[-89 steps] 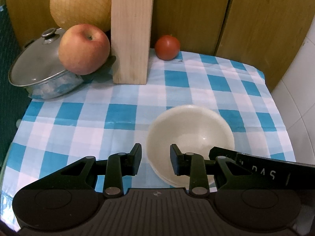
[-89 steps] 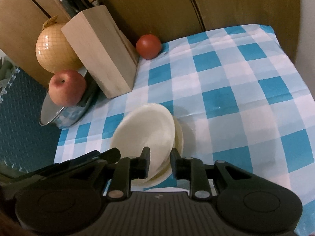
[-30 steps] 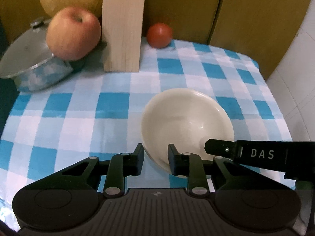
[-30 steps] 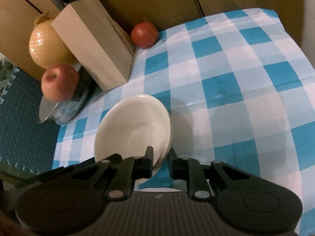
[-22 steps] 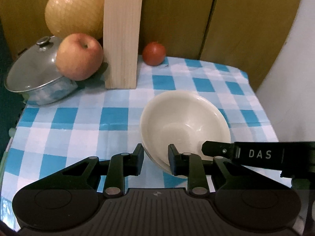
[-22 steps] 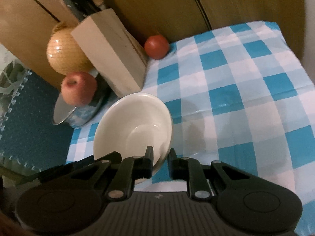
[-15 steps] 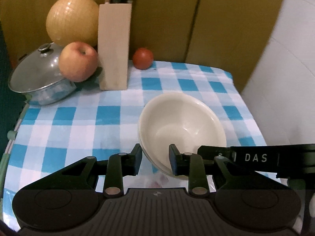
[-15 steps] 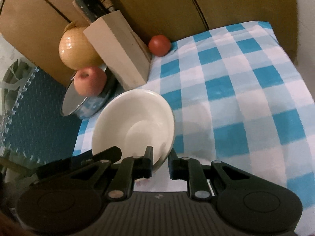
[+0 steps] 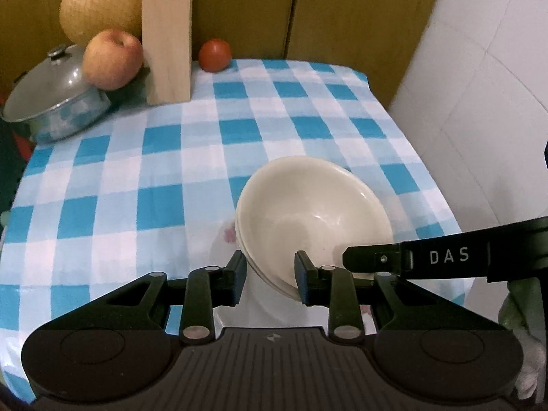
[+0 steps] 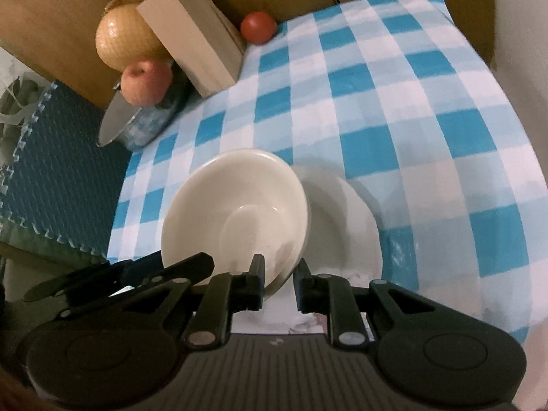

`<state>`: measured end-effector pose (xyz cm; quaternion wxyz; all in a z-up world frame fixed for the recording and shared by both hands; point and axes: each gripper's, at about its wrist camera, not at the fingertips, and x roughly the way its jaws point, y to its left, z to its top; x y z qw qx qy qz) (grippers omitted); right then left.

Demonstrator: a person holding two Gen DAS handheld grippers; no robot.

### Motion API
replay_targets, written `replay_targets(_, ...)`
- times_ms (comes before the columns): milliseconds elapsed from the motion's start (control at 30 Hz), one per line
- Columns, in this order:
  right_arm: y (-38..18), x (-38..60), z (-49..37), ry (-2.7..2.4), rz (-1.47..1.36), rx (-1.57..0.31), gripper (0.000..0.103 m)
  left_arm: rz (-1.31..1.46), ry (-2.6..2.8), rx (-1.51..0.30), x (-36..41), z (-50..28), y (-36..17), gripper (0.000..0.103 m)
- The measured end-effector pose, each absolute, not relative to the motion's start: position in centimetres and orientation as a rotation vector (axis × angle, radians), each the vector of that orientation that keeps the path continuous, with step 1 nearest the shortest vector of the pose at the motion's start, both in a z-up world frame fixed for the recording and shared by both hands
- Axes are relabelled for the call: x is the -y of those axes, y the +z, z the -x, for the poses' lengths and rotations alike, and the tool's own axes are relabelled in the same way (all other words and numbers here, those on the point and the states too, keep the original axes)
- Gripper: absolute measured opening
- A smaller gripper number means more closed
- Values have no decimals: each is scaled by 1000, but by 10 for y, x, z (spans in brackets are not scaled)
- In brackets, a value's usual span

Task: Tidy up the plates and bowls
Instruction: 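Carry the nested bowls with both tools onto the floral plate stack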

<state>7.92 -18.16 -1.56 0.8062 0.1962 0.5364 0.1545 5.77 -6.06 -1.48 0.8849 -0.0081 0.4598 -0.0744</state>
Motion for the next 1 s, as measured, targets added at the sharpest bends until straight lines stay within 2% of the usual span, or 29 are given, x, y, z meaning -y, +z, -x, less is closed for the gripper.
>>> replay_targets(500, -24, 182, -66, 287, -408, -1150, 20, 24, -164, -1005, 63, -52, -34, 39)
replay_targets(567, -22, 184, -62, 282, -409, -1135, 21, 17, -162, -992, 63, -50, -32, 46)
replay_targets(633, -19, 187, -58, 277, -416, -1114, 22, 7, -152, -966, 62, -46, -29, 63)
replay_targets(800, -10, 187, -49, 269, -407, -1071, 27, 12, -133, -926, 57, -41, -20, 70)
replay_targets(967, 2, 187, -32, 256, -394, -1009, 28, 24, -114, -899, 52, -33, -14, 72)
replay_targets(1000, 7, 186, -26, 253, -388, -987, 31, 19, -107, -886, 50, -29, -13, 75)
